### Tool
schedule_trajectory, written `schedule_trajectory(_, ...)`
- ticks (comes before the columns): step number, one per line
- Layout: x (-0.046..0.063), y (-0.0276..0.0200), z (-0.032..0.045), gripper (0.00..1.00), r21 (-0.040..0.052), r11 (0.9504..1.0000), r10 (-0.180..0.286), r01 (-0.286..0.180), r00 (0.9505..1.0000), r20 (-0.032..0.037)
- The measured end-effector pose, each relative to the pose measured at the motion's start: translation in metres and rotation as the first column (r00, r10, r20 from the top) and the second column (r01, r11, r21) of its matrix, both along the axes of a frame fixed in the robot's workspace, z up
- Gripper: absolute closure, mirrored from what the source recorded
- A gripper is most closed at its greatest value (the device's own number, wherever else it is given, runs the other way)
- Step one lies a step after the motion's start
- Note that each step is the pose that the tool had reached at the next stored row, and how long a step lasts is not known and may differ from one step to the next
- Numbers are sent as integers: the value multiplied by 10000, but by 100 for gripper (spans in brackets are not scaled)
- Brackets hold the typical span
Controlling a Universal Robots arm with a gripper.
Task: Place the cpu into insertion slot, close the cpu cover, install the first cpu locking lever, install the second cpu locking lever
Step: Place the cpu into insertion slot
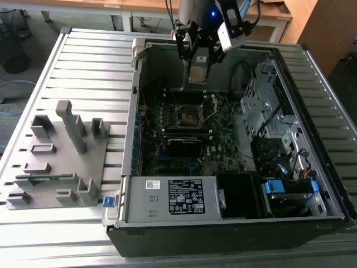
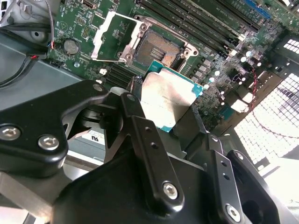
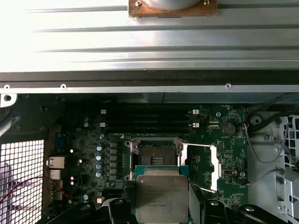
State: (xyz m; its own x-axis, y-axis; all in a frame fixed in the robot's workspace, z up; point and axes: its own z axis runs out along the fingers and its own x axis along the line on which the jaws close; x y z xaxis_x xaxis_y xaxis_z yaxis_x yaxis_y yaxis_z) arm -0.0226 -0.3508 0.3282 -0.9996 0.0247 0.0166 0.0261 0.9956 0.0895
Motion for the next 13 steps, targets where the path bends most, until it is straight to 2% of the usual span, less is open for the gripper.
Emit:
schedule_trajectory(8, 0, 0, -60, 46, -2, 10000, 0, 0, 10000, -1)
schedule_trajectory(13, 0, 0, -71, 46, -1, 10000, 0, 0, 10000, 0)
